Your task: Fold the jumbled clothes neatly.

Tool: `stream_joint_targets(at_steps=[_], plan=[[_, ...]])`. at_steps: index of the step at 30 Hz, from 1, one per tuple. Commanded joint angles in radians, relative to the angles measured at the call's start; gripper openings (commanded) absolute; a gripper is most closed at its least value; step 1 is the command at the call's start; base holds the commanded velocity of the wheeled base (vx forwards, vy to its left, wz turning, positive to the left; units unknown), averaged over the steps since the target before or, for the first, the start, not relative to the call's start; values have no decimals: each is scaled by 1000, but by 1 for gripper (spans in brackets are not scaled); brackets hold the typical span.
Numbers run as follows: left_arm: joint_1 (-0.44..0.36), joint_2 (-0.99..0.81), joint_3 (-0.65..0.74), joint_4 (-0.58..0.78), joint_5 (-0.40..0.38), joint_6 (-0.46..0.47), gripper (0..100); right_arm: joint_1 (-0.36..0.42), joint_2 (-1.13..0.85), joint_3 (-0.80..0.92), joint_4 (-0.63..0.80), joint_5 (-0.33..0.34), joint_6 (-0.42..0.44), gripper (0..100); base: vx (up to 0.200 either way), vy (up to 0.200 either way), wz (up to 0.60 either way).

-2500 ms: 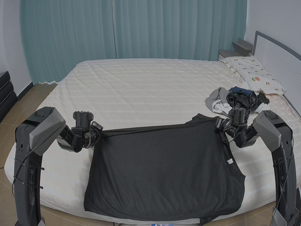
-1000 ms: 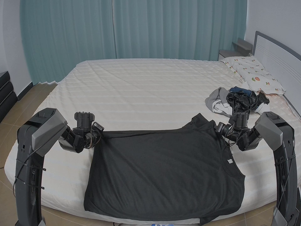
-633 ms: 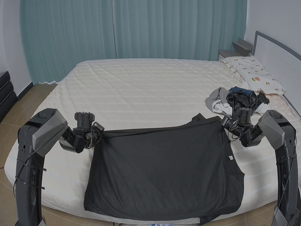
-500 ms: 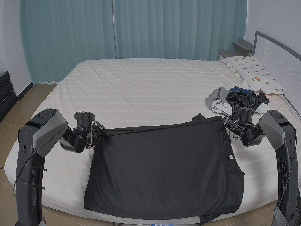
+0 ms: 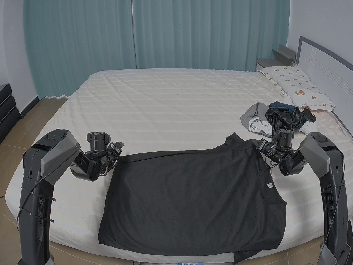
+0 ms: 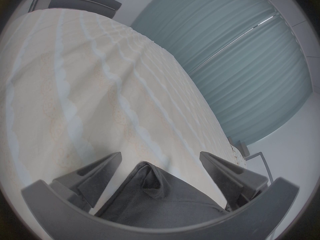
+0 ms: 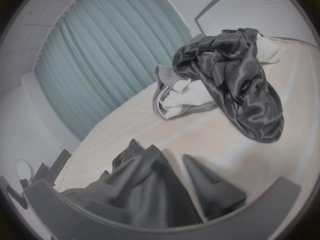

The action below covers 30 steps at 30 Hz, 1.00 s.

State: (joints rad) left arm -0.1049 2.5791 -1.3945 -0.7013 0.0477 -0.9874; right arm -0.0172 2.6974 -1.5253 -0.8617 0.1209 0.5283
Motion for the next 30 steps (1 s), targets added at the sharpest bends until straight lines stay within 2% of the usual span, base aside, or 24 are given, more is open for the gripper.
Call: stream_joint_targets(at_steps=[1,10,15,24,30], plan=[[4,-5,12,0,1,-4,100,-7,-38,68,-20,-12,9,100,0,0,0],[13,-152,203,-18,-14,-14,100,-18,-217,353,-92,-27,35,100,0,0,0],[10,-206,325,-103,-14,-14,100,-29,-343,573,-122,-26,55,100,0,0,0],[-7,-241,381,-95,-14,-11,100,-53,-492,830,-169,-6,68,100,-200,0,0],[-18,-257,511,-127,-15,-5,100,-56,-515,930,-227,16,68,100,0,0,0]])
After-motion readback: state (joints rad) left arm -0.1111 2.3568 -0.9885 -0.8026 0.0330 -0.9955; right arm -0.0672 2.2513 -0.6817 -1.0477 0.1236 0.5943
